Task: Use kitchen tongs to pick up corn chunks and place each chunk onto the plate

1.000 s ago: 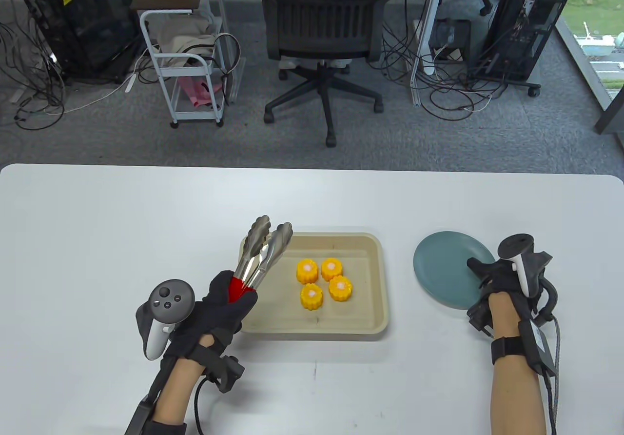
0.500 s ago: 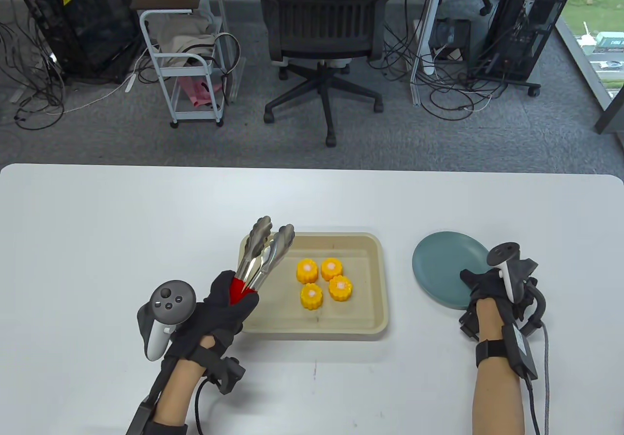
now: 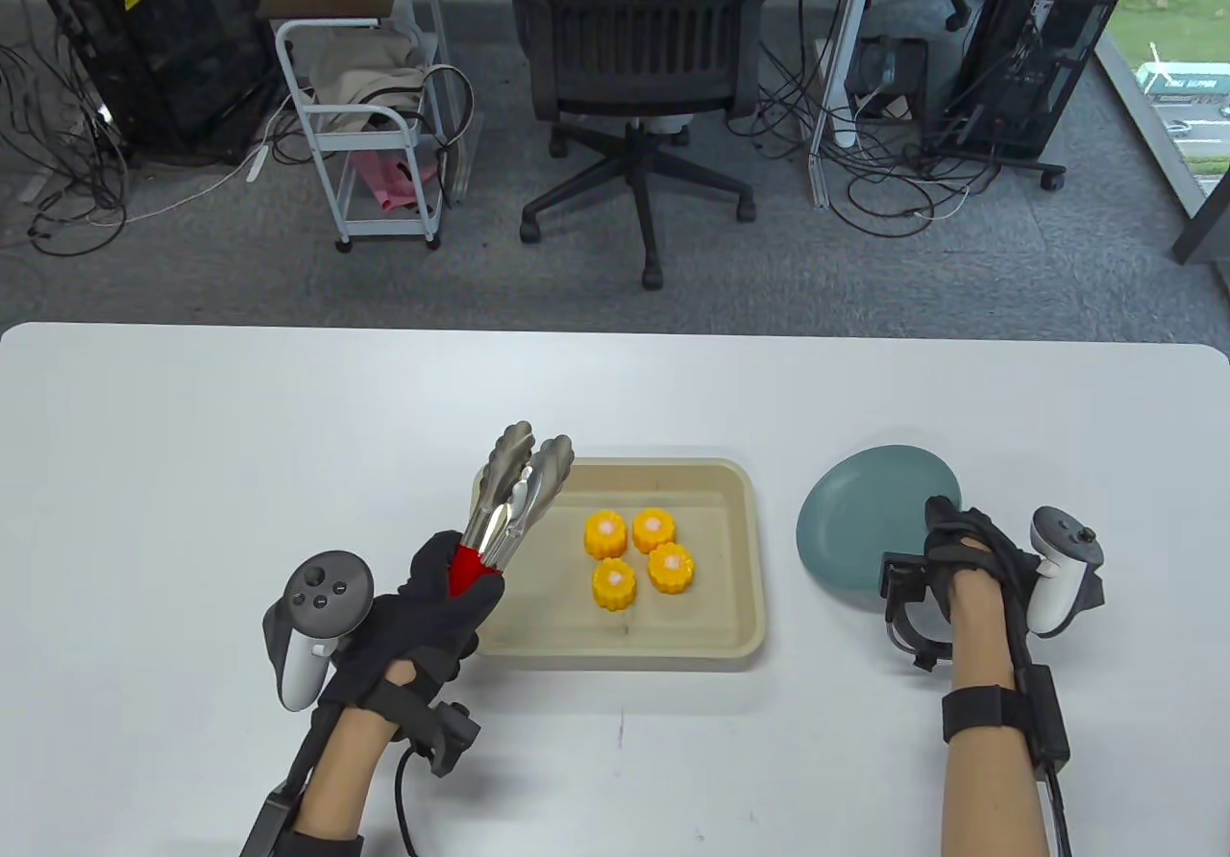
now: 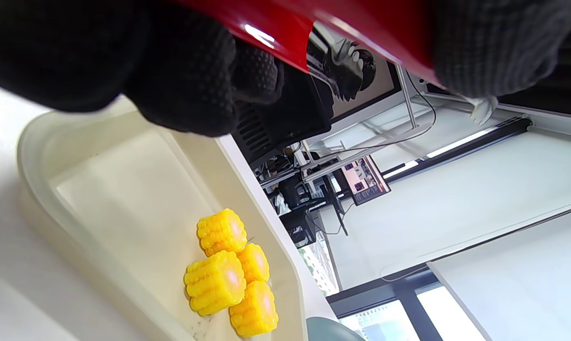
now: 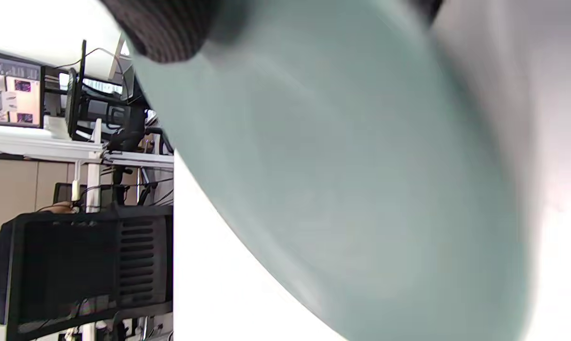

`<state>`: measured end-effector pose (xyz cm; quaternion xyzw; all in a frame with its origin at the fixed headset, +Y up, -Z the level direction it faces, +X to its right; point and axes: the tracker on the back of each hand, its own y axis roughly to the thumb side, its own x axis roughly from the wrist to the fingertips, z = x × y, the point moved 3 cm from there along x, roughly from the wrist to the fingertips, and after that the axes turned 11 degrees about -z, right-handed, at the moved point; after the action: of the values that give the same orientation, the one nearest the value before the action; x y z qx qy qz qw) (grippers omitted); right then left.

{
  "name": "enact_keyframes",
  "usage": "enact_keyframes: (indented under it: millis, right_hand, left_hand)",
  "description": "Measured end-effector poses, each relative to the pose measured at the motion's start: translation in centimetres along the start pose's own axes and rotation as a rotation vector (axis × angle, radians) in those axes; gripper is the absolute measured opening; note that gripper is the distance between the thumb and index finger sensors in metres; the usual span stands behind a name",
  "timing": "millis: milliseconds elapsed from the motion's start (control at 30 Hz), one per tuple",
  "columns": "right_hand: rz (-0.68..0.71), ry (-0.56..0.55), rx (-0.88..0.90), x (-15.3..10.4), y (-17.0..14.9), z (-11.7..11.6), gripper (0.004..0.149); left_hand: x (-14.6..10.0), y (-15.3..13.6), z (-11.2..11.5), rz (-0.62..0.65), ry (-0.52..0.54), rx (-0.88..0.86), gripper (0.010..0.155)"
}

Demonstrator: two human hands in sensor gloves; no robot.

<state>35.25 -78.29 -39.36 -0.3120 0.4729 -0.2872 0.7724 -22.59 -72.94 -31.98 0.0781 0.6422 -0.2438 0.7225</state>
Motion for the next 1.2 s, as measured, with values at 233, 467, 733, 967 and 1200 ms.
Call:
enact_keyframes:
  millis: [233,467,733,967,1200]
  right_hand:
    - [0.111,0.196,0.193,-5.8,1.5,-0.7,0.037]
    - [0.21,0.461,0.355,-11.7,-0.4,-2.7,0.047]
    - [0.153,0.641,0.426,-12.9,-7.7,-6.3,0.057]
    - [0.168,0.616,0.434,-11.9,-8.9,-6.4,0.057]
    - [0.152,0.631,0.452,-11.6,-9.0,-6.0,0.057]
  left_hand:
    - [0.0,-0.1,0.1,-0.004,-0.012,-0.032,0.095]
    - [0.0,0.0,0.2,-0.001,-0.019,-0.048,0.095]
    - [0.2,0.3,1.0,0.032,-0.093,-0.024,0.096]
    - [0.1,1.0,0.8,0.139,-0.073,-0.071,0.094]
    - [-1.2,2.3,1.0,0.135,0.05,0.118,0.093]
